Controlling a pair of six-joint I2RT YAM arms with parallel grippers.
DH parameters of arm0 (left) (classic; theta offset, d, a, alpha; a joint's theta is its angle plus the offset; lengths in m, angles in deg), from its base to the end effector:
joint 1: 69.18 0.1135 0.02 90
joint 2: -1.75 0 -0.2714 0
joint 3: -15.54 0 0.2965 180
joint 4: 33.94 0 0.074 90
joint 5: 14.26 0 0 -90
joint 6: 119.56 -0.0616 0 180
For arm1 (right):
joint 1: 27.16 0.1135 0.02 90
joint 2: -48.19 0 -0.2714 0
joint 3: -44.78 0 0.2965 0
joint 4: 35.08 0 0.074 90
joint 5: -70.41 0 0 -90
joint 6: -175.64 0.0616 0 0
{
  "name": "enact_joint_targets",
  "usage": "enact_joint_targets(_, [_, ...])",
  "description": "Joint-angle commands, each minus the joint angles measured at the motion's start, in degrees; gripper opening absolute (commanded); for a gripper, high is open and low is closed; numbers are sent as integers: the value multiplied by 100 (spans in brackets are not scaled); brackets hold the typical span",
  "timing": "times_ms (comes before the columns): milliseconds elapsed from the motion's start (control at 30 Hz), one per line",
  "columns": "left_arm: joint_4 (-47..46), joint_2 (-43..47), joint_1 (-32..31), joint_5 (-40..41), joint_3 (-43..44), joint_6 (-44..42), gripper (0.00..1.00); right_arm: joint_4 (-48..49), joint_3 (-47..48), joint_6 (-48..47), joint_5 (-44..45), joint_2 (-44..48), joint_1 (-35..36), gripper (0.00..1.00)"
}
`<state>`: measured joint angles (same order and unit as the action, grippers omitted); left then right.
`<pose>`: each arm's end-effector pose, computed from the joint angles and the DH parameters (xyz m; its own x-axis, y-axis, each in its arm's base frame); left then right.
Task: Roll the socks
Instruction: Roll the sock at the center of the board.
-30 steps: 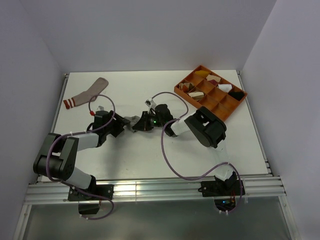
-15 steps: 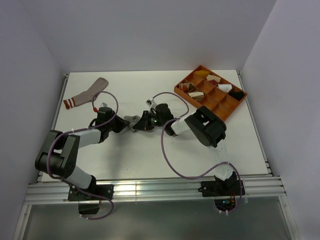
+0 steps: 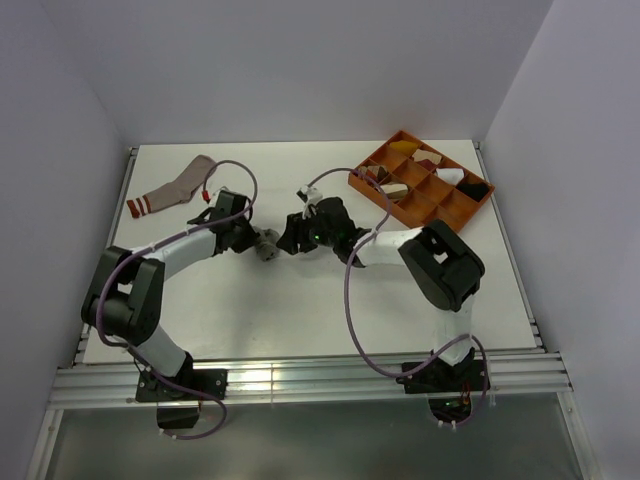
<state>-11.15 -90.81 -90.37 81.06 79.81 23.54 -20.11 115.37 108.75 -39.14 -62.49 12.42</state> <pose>0.3547 -0.1314 0.1388 -0.6799 -0.5904 -0.4349 -0.3966 0.7949 -0.4591 0.3431 0.3104 0.1204 -0.6283 -0.0395 -0.7770 -0.6386 0.5966 0.4860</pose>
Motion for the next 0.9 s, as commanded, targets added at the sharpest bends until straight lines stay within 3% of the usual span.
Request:
enact_joint_targets(0, [901, -271, -174, 487, 487, -405, 0, 94, -152, -913, 724, 432, 164, 62])
enact_joint_targets(433, [1367, -764, -289, 320, 998, -546, 0, 1017, -118, -2697, 2622, -42, 1421, 64])
enact_joint_targets(867, [1367, -843, -289, 57, 1068, -626, 0, 955, 436, -3392, 3633, -815, 1923, 61])
